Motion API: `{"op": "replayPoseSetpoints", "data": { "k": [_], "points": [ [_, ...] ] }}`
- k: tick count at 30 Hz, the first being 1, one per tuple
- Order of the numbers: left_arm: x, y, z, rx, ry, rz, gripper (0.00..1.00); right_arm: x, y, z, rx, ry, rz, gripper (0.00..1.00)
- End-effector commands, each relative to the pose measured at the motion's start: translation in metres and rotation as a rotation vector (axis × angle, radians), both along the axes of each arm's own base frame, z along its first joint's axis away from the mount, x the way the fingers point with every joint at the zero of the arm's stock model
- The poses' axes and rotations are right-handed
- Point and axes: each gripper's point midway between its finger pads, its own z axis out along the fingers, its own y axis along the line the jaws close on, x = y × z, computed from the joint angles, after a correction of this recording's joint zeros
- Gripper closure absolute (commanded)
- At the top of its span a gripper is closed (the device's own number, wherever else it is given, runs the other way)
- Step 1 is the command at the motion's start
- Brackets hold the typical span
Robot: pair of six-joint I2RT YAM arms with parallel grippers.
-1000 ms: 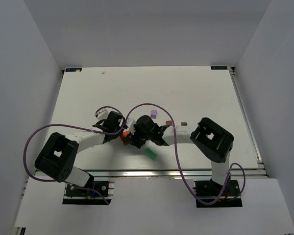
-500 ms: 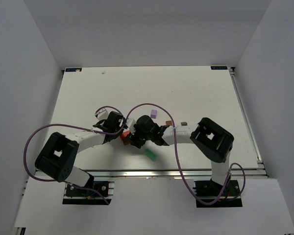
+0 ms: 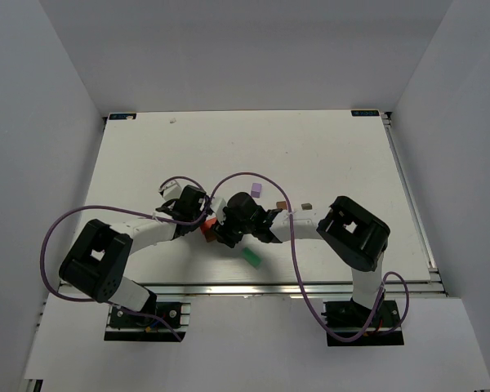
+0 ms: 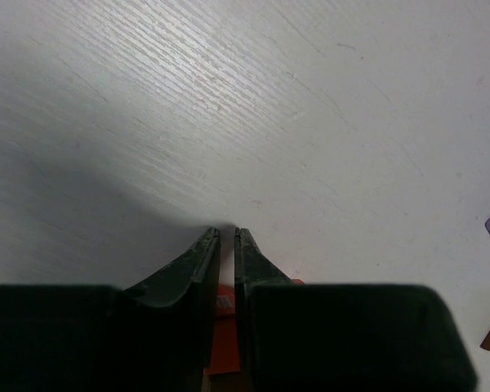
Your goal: Build the wood block tower
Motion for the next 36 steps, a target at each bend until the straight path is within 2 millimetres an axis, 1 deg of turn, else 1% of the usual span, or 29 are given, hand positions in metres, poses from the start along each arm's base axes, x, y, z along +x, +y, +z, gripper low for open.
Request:
{"op": "replayPoseSetpoints", "data": {
  "k": [1, 8, 12, 14, 17, 18, 19, 21, 22, 23, 24, 25, 26, 27, 28, 29, 30, 31, 32, 33, 34, 35, 36],
  "points": [
    [0.002, -0.007, 0.003, 0.002, -0.004, -0.012, 0.76, 0.002, 0.014, 0.016, 0.073, -0.023, 0.022, 0.44],
    [0.002, -0.007, 0.004, 0.004, -0.005, -0.013, 0.76, 0.001, 0.018, 0.019, 0.085, -0.018, 0.03, 0.44],
    [0.001, -0.002, 0.004, 0.026, 0.003, -0.001, 0.76, 0.004, 0.017, 0.02, 0.082, -0.028, 0.014, 0.44],
    [0.0, 0.004, 0.006, 0.048, 0.003, 0.019, 0.76, 0.004, 0.014, 0.018, 0.072, -0.03, 0.007, 0.44],
    [0.0, 0.01, 0.013, 0.066, -0.008, 0.04, 0.75, 0.005, 0.01, 0.019, 0.066, -0.039, 0.0, 0.42],
    [0.002, 0.01, 0.018, 0.066, -0.023, 0.044, 0.73, 0.005, 0.009, 0.022, 0.068, -0.044, -0.004, 0.41],
    [0.004, 0.011, 0.023, 0.068, -0.034, 0.051, 0.68, 0.006, 0.009, 0.023, 0.068, -0.047, -0.007, 0.4],
    [0.004, 0.017, 0.03, 0.093, -0.045, 0.064, 0.65, 0.006, 0.006, 0.027, 0.071, -0.059, -0.011, 0.38],
    [0.008, 0.017, 0.038, 0.096, -0.061, 0.067, 0.63, 0.005, 0.005, 0.028, 0.071, -0.063, -0.01, 0.37],
    [0.007, 0.021, 0.042, 0.122, -0.062, 0.065, 0.62, 0.005, 0.002, 0.034, 0.074, -0.072, -0.011, 0.35],
    [0.008, 0.022, 0.048, 0.13, -0.073, 0.065, 0.61, 0.004, 0.001, 0.038, 0.08, -0.076, -0.013, 0.3],
    [0.009, 0.026, 0.059, 0.142, -0.088, 0.069, 0.56, -0.001, -0.005, 0.037, 0.06, -0.07, 0.003, 0.12],
    [0.009, 0.028, 0.065, 0.15, -0.099, 0.075, 0.54, -0.002, -0.01, 0.039, 0.061, -0.077, -0.003, 0.11],
    [0.01, 0.033, 0.072, 0.167, -0.115, 0.088, 0.51, -0.006, -0.017, 0.047, 0.071, -0.088, -0.004, 0.11],
    [0.009, 0.036, 0.086, 0.171, -0.135, 0.091, 0.45, -0.005, -0.026, 0.048, 0.054, -0.097, -0.029, 0.11],
    [0.009, 0.038, 0.092, 0.175, -0.147, 0.094, 0.41, -0.005, -0.033, 0.061, 0.072, -0.114, -0.053, 0.11],
    [0.008, 0.042, 0.099, 0.184, -0.16, 0.103, 0.38, -0.013, -0.048, 0.051, 0.029, -0.087, -0.064, 0.11],
    [0.006, 0.043, 0.11, 0.183, -0.178, 0.095, 0.3, -0.013, -0.058, 0.051, 0.013, -0.096, -0.094, 0.11],
    [0.005, 0.044, 0.115, 0.181, -0.184, 0.09, 0.24, -0.015, -0.066, 0.065, 0.043, -0.108, -0.115, 0.11],
    [0.004, 0.04, 0.119, 0.168, -0.189, 0.066, 0.17, -0.017, -0.085, 0.055, 0.003, -0.111, -0.159, 0.11],
    [0.004, 0.037, 0.123, 0.173, -0.201, 0.017, 0.1, -0.017, -0.093, 0.059, 0.006, -0.124, -0.186, 0.11],
    [0.003, 0.033, 0.132, 0.153, -0.221, -0.013, 0.02, -0.016, -0.1, 0.078, 0.051, -0.155, -0.216, 0.11],
    [0.001, 0.022, 0.134, 0.118, -0.22, -0.073, 0.02, -0.014, -0.117, 0.074, 0.037, -0.165, -0.291, 0.11]
  ]
}}
